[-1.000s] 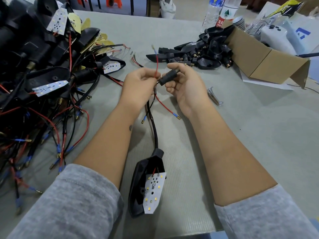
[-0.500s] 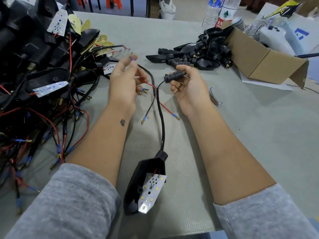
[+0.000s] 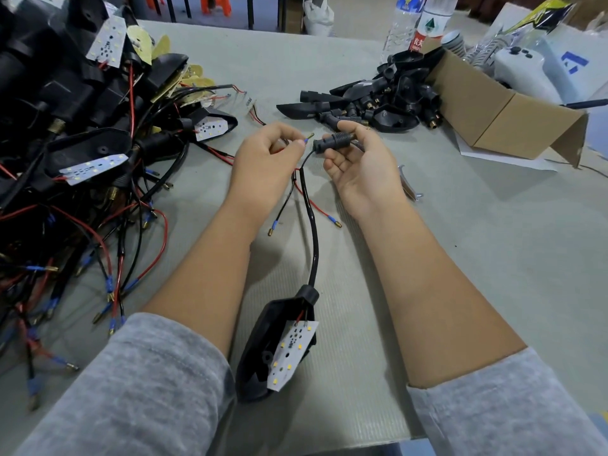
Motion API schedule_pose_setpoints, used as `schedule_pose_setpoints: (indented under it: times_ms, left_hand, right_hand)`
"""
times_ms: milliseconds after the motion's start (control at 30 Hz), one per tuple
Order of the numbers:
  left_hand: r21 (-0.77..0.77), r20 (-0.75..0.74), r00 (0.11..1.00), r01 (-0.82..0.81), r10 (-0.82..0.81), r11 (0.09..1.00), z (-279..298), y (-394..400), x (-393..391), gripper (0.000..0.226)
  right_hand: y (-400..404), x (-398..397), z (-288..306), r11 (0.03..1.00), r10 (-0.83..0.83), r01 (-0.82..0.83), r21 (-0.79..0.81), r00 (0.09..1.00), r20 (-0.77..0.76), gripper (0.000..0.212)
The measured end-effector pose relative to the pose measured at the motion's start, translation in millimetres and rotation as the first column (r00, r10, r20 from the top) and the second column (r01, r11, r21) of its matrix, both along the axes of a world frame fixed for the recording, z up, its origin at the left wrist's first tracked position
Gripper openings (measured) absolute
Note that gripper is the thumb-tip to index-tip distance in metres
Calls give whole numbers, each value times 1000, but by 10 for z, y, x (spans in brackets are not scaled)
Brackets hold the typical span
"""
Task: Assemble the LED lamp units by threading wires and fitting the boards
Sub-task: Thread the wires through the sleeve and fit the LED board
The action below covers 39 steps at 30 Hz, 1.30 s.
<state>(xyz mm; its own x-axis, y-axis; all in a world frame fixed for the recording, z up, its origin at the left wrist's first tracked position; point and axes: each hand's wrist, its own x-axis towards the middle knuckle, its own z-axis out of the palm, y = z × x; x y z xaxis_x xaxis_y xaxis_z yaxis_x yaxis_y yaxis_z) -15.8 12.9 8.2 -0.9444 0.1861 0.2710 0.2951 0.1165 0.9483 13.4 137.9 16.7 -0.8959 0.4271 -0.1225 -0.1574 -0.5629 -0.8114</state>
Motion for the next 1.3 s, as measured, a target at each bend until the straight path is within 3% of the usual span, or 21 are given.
schedule_pose_setpoints:
  times_ms: [133, 433, 800, 1067, 1300]
  left_hand:
    - [9, -60, 998, -9, 10, 1000, -1, -12, 13, 17]
    - [-162, -40, 996, -90, 84, 983, -42, 19, -53, 22]
    - [-142, -55, 997, -60, 52, 988, -29, -17, -31, 10]
    - [-80, -40, 993, -115, 112, 990, -25, -84, -64, 20]
    - [-67, -52, 997, -65, 62, 996, -6, -70, -25, 24]
  right_hand:
    - [-1, 18, 1, 1000, -3, 3, -30, 1000, -9, 19]
    - [5, 28, 11, 999, 28, -29, -28, 999, -37, 18]
    - [2, 10, -15, 993, 62, -58, 98, 997, -35, 26]
    - [-18, 50, -12, 980, 162, -150, 128, 982, -92, 24]
    - [-18, 60, -2, 983, 160, -151, 107, 984, -78, 24]
